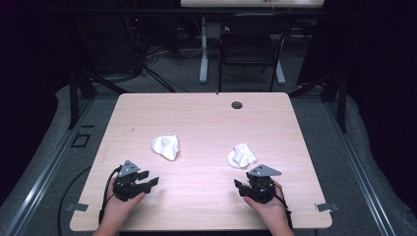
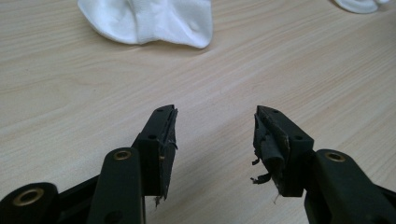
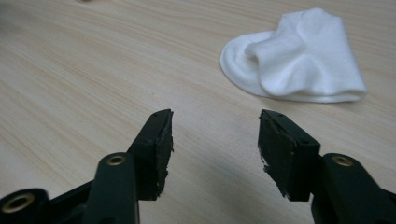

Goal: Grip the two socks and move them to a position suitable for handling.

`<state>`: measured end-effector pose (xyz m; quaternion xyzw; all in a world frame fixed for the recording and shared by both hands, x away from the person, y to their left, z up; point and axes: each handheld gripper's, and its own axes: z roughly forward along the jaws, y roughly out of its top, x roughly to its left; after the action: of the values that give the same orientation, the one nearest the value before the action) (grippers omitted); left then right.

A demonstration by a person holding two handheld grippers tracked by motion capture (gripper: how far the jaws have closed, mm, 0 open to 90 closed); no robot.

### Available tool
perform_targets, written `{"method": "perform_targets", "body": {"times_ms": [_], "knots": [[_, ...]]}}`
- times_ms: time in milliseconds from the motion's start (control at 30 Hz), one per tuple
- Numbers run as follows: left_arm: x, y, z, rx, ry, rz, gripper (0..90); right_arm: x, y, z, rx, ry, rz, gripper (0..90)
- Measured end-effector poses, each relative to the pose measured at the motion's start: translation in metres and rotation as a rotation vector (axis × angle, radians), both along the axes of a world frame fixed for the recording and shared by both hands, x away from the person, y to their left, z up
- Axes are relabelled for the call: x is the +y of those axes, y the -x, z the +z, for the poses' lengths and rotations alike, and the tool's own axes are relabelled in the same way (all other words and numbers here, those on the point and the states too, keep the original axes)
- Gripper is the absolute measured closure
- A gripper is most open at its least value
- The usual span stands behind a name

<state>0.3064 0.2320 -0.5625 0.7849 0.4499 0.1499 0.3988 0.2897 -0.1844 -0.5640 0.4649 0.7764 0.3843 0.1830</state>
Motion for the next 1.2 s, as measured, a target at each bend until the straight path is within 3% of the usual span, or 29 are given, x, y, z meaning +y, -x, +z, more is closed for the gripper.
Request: {"method": "perform_targets", "body": {"times_ms": [133, 500, 567, 600, 733, 833, 900, 1067, 1200], "knots": [[0.000, 0.000, 0.000, 0.013, 0.004, 0.004, 49.1, 0.001, -0.001, -0.001, 0.021, -0.004, -0.003, 49.1], [0.003, 0.002, 0.001, 0.010, 0.013, 0.024, 47.7, -0.005, -0.007, 0.007, 0.002, 0.016, -0.028, 56.8], [0.002, 0.002, 0.000, 0.011, 0.012, 0.022, 47.5, -0.008, -0.011, 0.010, -0.006, 0.024, -0.032, 57.5], [0.002, 0.002, 0.000, 0.010, 0.010, 0.022, 47.5, -0.011, -0.015, 0.012, -0.009, 0.026, -0.039, 62.3], [-0.002, 0.003, -0.001, 0.005, 0.002, 0.010, 47.1, -0.016, -0.027, 0.020, 0.009, -0.008, -0.042, 71.5], [-0.002, 0.003, -0.001, 0.011, -0.003, 0.005, 47.1, -0.016, -0.037, 0.022, 0.004, 0.030, -0.042, 78.8], [-0.002, 0.002, -0.001, 0.011, -0.004, 0.007, 47.1, -0.014, -0.046, 0.021, 0.014, 0.053, -0.066, 79.4], [-0.001, 0.002, -0.001, 0.013, 0.004, 0.013, 46.6, -0.012, -0.067, 0.016, 0.044, 0.038, -0.092, 77.6], [-0.002, 0.001, -0.003, 0.015, -0.002, 0.009, 46.6, -0.011, -0.077, 0.011, 0.058, 0.064, -0.102, 78.4]]}}
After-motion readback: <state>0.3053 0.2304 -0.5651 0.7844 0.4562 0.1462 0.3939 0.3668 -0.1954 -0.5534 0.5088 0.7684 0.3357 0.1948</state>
